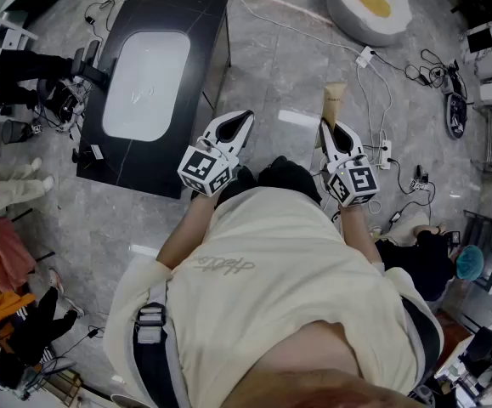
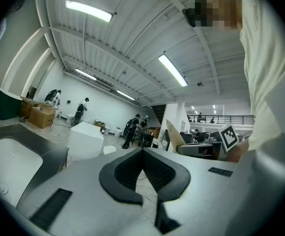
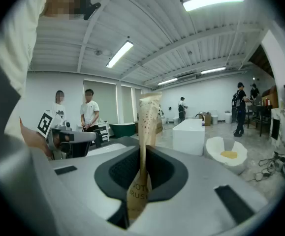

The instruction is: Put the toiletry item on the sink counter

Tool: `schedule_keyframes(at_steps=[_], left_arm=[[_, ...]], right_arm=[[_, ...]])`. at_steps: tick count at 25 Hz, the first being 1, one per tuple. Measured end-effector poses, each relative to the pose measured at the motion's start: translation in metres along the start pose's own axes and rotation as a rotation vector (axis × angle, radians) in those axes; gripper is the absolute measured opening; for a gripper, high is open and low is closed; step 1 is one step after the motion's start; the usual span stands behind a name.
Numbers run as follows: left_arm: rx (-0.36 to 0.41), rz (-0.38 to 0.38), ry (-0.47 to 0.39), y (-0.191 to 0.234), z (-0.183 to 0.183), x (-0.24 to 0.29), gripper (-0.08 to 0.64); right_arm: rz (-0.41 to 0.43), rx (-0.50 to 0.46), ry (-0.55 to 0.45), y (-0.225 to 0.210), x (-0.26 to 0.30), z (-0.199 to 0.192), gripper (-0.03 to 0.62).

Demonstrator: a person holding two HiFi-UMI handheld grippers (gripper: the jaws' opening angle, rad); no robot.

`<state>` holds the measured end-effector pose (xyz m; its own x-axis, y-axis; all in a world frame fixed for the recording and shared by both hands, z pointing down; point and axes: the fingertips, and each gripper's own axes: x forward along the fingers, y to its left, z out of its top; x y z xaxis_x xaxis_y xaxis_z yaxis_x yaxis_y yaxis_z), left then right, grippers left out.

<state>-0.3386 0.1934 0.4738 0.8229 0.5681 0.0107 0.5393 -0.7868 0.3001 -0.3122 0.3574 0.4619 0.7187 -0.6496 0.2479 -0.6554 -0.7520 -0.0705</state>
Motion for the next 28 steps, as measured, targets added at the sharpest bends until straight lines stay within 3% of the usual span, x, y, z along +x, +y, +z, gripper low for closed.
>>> schedule_keyframes(at_steps=[9,14,19,21,25,28], left_arm=[[-0.019,-0.015,0.052,0.004,-0.006,0.031,0.003],[-0.013,0.032,0.093,0.023,-0.011,0.073,0.003],[0.008,0.01,0.111,0.031,0.009,0.134,0.003],[-0.016,0.005,0.106,0.037,0.018,0.158,0.003],[-0.029,0.054,0.082,0.055,0.037,0.203,0.003],[-0.03,0.098,0.046,0.066,0.054,0.234,0.003]], right_arm=[[-0.011,0.067,0.042,-0.025,-0.014,-0.022,0.023],[0.01,0.095,0.069,-0.06,0.005,-0.035,0.025],[0.025,0.123,0.02,-0.116,0.05,-0.013,0.025],[0.032,0.116,0.014,-0.135,0.067,-0.008,0.025],[0.089,0.046,0.051,-0.169,0.097,-0.001,0.025],[0.154,0.051,0.044,-0.191,0.122,0.006,0.025]])
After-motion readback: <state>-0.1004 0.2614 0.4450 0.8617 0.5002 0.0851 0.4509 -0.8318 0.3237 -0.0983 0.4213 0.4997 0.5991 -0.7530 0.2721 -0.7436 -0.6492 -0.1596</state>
